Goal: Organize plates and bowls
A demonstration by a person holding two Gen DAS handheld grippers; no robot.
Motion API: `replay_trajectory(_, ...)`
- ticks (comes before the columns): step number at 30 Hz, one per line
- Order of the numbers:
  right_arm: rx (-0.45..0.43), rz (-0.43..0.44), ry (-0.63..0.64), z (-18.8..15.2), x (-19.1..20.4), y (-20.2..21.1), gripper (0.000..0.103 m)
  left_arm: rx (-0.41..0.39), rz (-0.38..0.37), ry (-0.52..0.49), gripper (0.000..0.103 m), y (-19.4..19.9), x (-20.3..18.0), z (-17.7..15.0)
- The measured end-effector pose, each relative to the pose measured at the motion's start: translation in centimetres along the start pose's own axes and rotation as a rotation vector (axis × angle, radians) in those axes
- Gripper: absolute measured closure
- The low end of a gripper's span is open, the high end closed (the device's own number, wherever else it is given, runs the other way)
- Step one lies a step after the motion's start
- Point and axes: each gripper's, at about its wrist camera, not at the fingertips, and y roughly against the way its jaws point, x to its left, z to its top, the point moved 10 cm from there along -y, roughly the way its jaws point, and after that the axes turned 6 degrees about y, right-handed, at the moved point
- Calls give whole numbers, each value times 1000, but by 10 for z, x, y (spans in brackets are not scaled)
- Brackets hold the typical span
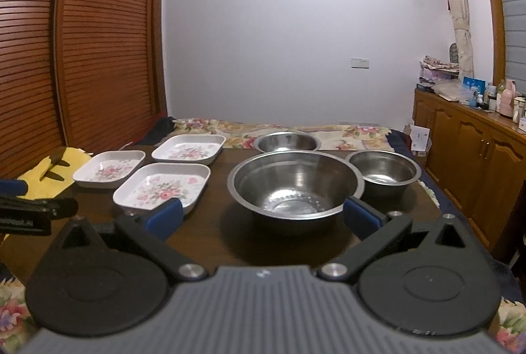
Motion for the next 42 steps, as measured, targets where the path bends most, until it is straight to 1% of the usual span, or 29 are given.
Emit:
replay_trajectory(3, 1, 16, 9, 1, 6, -5, 0, 24, -4, 10, 0, -7, 8, 1)
replay_trajectory(6, 1, 37, 26, 4, 14, -10, 0, 44, -35, 27, 0, -13, 14, 2)
replay_trajectory(10, -6, 82, 54, 12, 31, -19, 0, 58, -24, 49, 0, -23, 28, 8)
replay_trajectory(14, -12, 118, 87, 21, 47, -28, 0, 40, 13, 37, 0, -30, 44, 17)
replay_trajectory(17, -1, 149, 96, 25, 59, -38, 0, 30, 27, 34, 0, -34, 55, 24)
replay_trajectory(18, 1, 163, 92, 26, 63, -41, 0, 28, 29, 35, 0, -36, 58, 26)
replay_trajectory(20, 4, 184, 96, 29, 70, -46, 1, 20, 10, 39, 0, -41, 62, 30)
replay_trajectory(22, -2, 197, 123, 31, 80, -50, 1, 17, 1, 44, 0, -46, 66, 33)
replay_trajectory(24, -8, 211, 149, 32, 88, -55, 5, 11, -3, 34, 0, -50, 67, 36)
replay_trajectory(25, -2, 219, 159, 32, 92, -58, 13, 6, -6, 27, 0, -52, 67, 37)
replay_trajectory(26, 8, 223, 166, 32, 95, -62, 15, 1, -13, 23, 0, -55, 66, 38)
replay_trajectory(30, 33, 226, 185, 31, 103, -77, 15, -4, -68, 33, 0, -63, 62, 41)
replay_trajectory(34, 70, 224, 187, 25, 107, -91, 21, 18, -115, 37, 10, -74, 55, 40)
replay_trajectory(36, 95, 222, 183, 21, 108, -99, 24, 22, -126, 30, 15, -81, 52, 40)
replay_trajectory(38, 116, 221, 179, 16, 109, -106, 28, 31, -133, 25, 25, -90, 50, 38)
replay_trajectory(42, 151, 219, 169, 8, 111, -116, 37, 50, -171, 37, 36, -106, 45, 37)
